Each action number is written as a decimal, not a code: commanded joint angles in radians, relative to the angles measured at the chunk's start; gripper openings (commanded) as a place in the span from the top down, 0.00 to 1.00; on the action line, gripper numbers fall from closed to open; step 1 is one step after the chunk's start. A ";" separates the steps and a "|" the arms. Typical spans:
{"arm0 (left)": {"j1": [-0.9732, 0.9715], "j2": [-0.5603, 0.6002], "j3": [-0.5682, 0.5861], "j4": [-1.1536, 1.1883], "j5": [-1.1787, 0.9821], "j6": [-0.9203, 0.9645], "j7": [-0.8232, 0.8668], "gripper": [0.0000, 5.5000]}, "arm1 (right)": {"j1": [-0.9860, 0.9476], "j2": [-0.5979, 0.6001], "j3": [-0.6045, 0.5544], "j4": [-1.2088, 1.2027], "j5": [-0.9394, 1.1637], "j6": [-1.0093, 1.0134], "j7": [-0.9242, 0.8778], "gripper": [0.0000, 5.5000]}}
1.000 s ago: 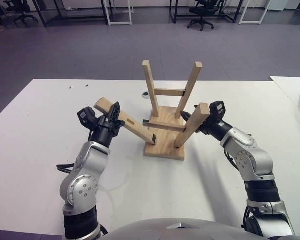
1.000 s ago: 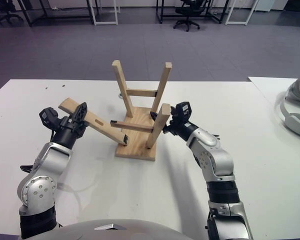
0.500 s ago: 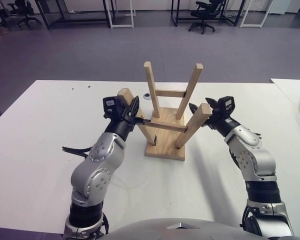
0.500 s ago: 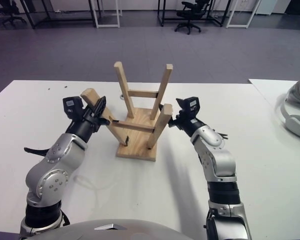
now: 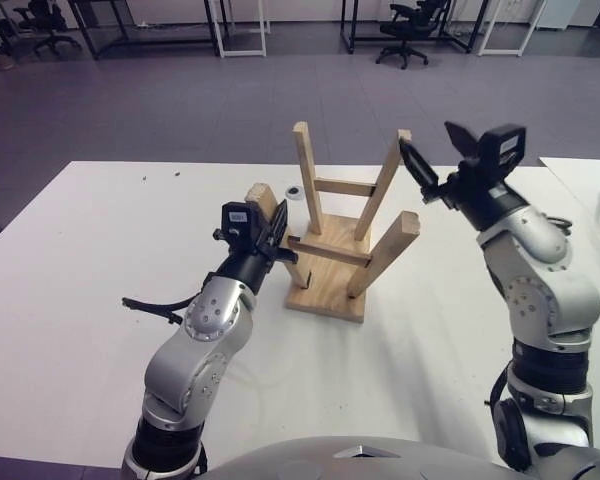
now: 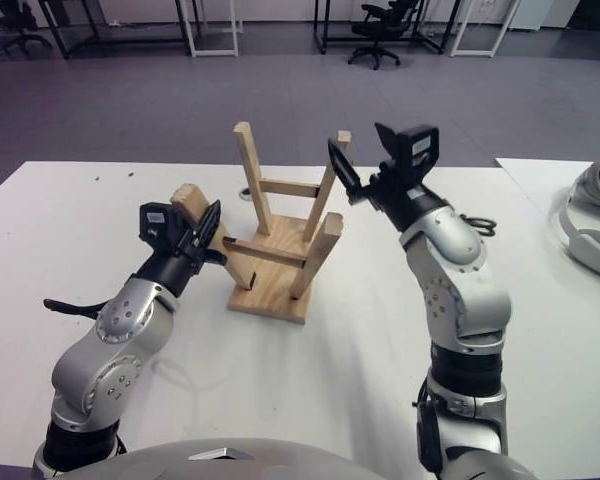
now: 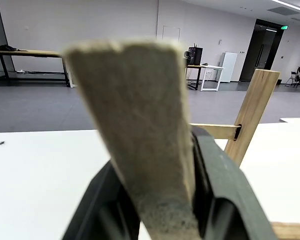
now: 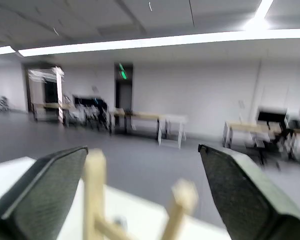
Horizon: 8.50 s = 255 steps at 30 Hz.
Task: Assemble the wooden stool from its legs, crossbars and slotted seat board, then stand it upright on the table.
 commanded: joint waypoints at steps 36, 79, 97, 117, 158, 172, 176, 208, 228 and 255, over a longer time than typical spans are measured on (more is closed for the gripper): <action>-0.230 -0.195 0.169 0.012 -0.420 -0.043 -0.199 0.50 | -0.067 -0.280 0.792 0.036 -0.863 0.042 -0.012 0.24; 0.024 0.366 0.396 0.564 -0.138 -0.292 -0.793 0.50 | 0.560 -0.165 0.273 0.325 -0.022 -0.215 0.698 0.24; 0.081 0.289 0.020 0.688 0.307 -0.368 -0.731 0.50 | 0.112 -0.115 0.233 1.343 -0.362 -0.825 0.696 0.24; 0.326 0.307 0.103 0.433 0.310 -0.308 -0.696 0.50 | 0.818 -0.033 0.218 0.311 -0.320 -0.479 0.297 0.24; -0.032 0.640 0.044 0.404 0.114 -0.321 -1.281 0.50 | 0.506 -0.481 0.250 0.255 -0.209 -0.344 0.784 0.24; -0.074 0.592 0.033 0.404 0.080 -0.357 -1.336 0.71 | 0.467 -0.509 0.243 0.246 -0.141 -0.322 0.886 0.68; -0.118 0.579 0.092 0.374 -0.047 -0.312 -1.392 0.72 | 0.406 -0.493 0.174 0.213 0.022 -0.243 0.957 0.69; -0.498 0.885 0.076 0.737 -1.616 0.800 -1.242 0.76 | -0.285 -0.891 0.635 0.708 1.458 0.814 1.061 0.76; -0.485 0.460 0.497 1.112 -1.615 0.714 -0.398 0.24 | 0.086 -0.238 -0.270 0.782 1.458 0.575 -0.067 0.17; -0.319 0.235 0.387 1.251 0.004 -0.814 -0.506 0.09 | -0.048 -0.077 -0.081 1.375 -0.116 -0.872 0.096 0.05</action>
